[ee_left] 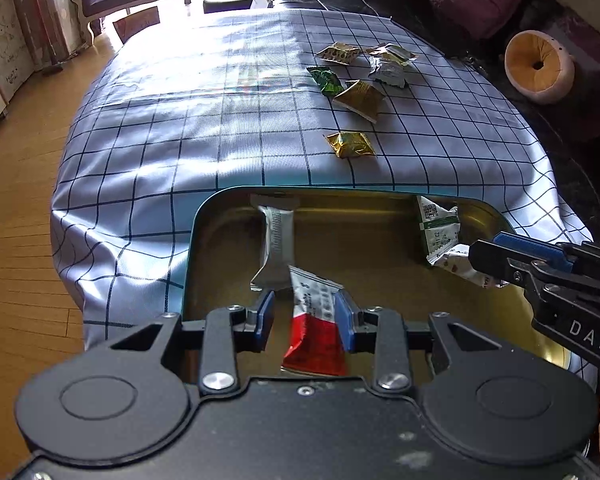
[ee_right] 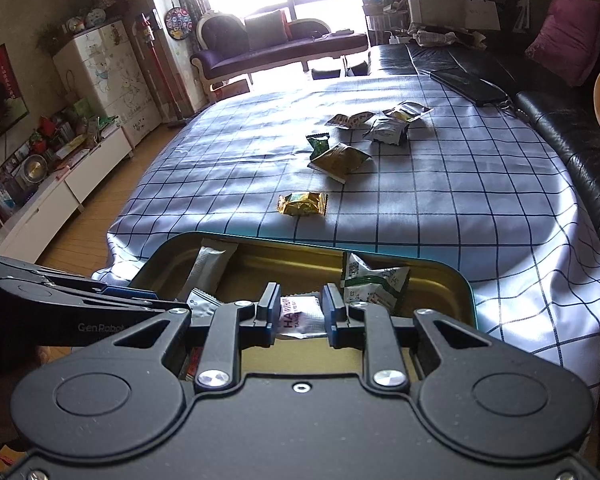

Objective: Organize snacks
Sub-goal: 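Open the left tool over the tray while the right tool releases the Hawthorn packet there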

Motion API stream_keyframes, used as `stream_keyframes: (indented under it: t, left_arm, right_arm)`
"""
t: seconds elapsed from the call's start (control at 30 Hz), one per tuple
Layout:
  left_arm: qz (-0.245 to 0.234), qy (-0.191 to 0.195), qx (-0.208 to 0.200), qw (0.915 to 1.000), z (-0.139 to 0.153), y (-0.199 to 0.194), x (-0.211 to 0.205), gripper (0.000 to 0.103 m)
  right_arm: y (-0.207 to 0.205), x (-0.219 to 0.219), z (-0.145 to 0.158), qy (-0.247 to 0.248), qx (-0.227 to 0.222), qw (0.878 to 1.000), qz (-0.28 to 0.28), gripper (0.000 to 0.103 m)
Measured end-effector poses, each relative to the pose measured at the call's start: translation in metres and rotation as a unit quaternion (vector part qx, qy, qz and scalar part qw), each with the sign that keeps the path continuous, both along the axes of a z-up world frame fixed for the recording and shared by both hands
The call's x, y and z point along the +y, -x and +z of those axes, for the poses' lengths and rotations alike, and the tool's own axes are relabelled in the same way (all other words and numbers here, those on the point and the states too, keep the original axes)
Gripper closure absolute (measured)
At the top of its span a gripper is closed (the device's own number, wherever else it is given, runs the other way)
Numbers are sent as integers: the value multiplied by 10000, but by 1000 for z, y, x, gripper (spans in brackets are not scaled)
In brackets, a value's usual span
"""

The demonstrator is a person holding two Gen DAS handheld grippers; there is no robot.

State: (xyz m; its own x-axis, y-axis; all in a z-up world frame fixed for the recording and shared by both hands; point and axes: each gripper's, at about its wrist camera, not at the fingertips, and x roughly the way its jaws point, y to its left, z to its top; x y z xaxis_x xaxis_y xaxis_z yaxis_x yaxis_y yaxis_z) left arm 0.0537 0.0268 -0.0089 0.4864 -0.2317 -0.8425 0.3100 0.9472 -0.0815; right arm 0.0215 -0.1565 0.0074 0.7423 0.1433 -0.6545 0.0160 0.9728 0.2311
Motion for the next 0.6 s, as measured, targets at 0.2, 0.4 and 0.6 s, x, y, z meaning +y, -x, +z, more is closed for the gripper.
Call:
stream_keyframes:
  t: [0.2,0.4,0.6]
  left_arm:
    - [10,-17,79,10000,-4,-2,0,69]
    - [59,-50,131,9999,-7,-5,0,69]
    - [47,-43,145,9999,-7,-3,-1,69]
  right_arm:
    - [0,-2,1,-12,101,9999,45,72]
    - [-1,0,0,-66,198,9997,155,72]
    - [-2,-1,0,-125,290,9993,192,69]
